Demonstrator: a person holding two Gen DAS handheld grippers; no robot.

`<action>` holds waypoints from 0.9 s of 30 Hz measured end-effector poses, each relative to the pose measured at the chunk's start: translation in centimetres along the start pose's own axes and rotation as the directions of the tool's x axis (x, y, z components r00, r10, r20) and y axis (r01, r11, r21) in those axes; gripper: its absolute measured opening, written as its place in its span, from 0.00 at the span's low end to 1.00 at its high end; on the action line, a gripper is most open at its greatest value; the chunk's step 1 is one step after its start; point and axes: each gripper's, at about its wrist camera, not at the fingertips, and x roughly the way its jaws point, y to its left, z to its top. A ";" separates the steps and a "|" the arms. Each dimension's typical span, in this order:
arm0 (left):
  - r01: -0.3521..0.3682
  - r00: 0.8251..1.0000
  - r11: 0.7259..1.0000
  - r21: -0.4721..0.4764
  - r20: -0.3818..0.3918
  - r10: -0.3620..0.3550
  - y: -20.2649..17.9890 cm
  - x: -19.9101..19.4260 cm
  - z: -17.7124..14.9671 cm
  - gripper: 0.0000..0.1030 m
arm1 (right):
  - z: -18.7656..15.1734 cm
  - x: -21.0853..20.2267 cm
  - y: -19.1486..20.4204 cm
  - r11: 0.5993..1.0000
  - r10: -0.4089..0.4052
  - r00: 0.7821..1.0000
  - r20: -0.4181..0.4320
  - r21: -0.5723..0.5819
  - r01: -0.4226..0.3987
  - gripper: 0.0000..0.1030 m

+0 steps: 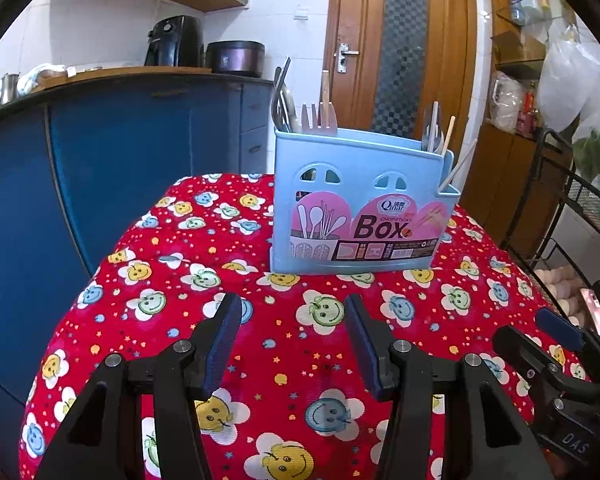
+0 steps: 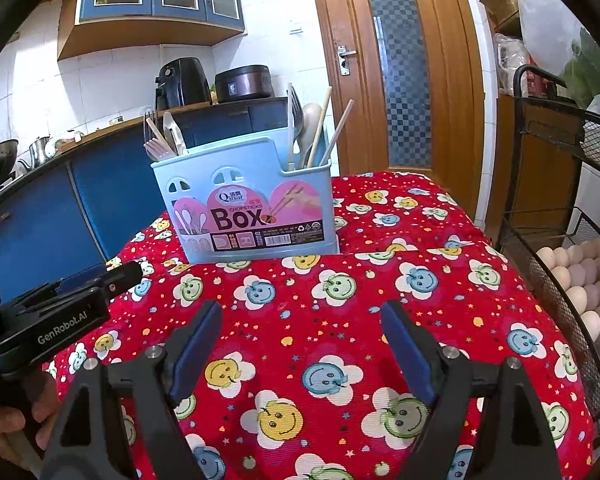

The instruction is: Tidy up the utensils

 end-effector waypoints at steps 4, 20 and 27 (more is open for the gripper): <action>-0.001 1.000 1.000 0.001 0.005 0.001 -0.1 -0.1 0.0 0.53 | 0.0 0.0 0.1 1.000 0.001 1.000 0.000 -0.001 -0.001 0.81; -0.009 1.000 1.000 0.015 0.027 0.009 -0.3 -0.8 0.2 0.53 | 0.1 0.0 0.0 1.000 -0.005 1.000 -0.004 -0.004 0.005 0.81; -0.012 0.999 1.000 0.016 0.032 0.011 -0.3 -0.9 0.2 0.53 | 0.2 -0.1 0.1 1.000 -0.005 1.000 -0.003 -0.009 0.005 0.81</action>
